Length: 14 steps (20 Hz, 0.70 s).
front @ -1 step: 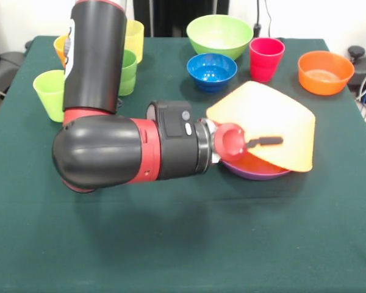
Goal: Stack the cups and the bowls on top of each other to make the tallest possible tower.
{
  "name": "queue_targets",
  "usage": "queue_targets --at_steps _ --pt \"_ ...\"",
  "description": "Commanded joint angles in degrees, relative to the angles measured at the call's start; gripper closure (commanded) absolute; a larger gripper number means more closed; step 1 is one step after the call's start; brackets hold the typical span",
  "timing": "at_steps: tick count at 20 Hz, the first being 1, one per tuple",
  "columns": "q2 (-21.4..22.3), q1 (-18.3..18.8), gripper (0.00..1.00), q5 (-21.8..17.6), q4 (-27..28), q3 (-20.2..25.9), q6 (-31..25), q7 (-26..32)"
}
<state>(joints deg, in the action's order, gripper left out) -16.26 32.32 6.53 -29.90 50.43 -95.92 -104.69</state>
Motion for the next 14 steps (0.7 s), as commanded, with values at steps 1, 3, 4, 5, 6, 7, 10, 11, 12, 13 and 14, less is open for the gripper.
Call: queue_targets --at_steps 1,3,4,5,6,7,10,11,12,13,14 --pt "0.80 0.79 0.00 -7.01 4.37 2.44 13.57 24.66" --pt "0.53 0.84 0.00 -8.10 4.91 3.53 17.08 27.77" --pt "0.28 0.83 0.00 -8.91 5.50 4.19 17.72 28.46" --pt "0.26 0.87 0.00 -9.32 5.66 4.51 18.67 28.87" --pt "0.23 0.92 0.00 -9.74 5.81 4.83 19.63 29.27" --pt "0.41 0.98 0.00 -9.79 5.59 4.68 20.06 29.21" --pt "0.66 1.08 0.00 -10.41 5.56 4.62 20.50 28.77" --pt "0.73 1.16 0.00 -10.47 5.42 4.64 20.66 28.77" --pt "0.84 1.23 0.00 -10.61 5.38 4.73 20.86 28.70" --pt "0.91 1.31 0.00 -10.69 5.22 4.68 21.06 28.60" --pt "0.98 1.41 0.00 -10.71 5.13 4.89 21.59 28.90"
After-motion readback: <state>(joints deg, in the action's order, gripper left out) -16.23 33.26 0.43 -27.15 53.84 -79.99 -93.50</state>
